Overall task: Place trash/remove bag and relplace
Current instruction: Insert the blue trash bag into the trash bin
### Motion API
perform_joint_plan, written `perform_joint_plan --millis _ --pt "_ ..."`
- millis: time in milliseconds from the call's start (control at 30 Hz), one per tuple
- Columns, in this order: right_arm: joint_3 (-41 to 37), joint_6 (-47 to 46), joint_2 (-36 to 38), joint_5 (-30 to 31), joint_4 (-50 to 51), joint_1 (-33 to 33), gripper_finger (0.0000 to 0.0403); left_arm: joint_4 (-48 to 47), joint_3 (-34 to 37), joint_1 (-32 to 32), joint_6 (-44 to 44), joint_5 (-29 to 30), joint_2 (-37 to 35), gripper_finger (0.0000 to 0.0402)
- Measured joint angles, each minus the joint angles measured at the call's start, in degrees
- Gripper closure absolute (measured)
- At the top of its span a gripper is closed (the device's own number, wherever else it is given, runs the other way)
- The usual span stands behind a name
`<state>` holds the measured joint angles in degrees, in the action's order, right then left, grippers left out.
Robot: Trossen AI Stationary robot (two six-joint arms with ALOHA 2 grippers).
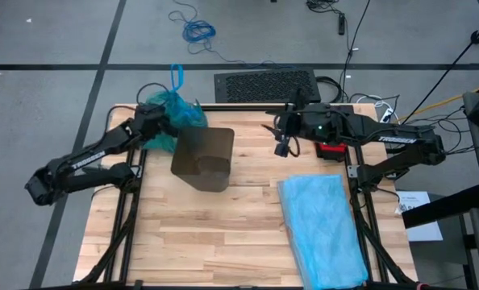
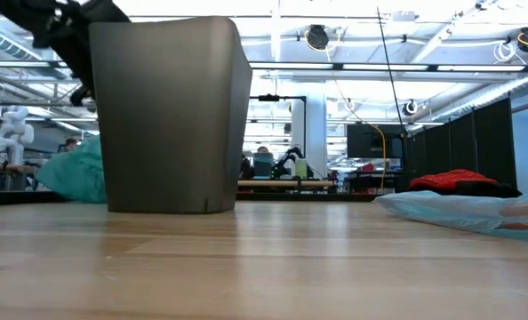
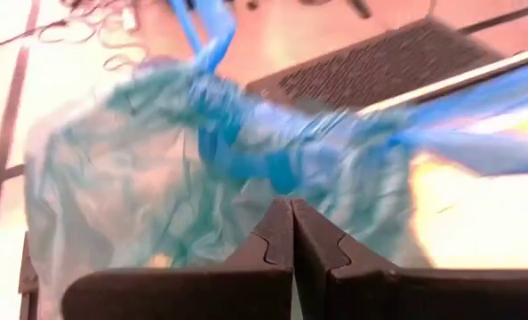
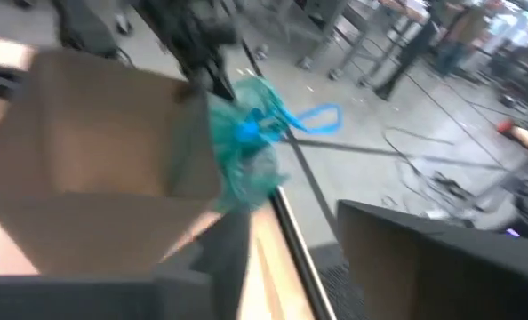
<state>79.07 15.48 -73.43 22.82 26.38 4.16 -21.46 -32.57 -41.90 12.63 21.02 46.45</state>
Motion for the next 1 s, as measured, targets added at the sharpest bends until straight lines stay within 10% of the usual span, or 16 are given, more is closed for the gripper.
perform_joint_plan --millis 200,633,1000 --pt "0.0 0.1 -1.2 3.6 3.8 0.4 0.039 -8.2 -3.3 2.5 0.5 -10.9 -3.5 0.0402" --pt "-0.8 -11.0 -1.6 0.7 18.2 -2.2 0.0403 -8.8 -3.4 18.1 6.6 -17.6 -3.0 0.0402" --pt "-19.3 -20.1 -0.8 -9.5 6.9 -3.5 0.0403 4.8 -3.4 32.5 4.7 -17.9 2.3 0.0402"
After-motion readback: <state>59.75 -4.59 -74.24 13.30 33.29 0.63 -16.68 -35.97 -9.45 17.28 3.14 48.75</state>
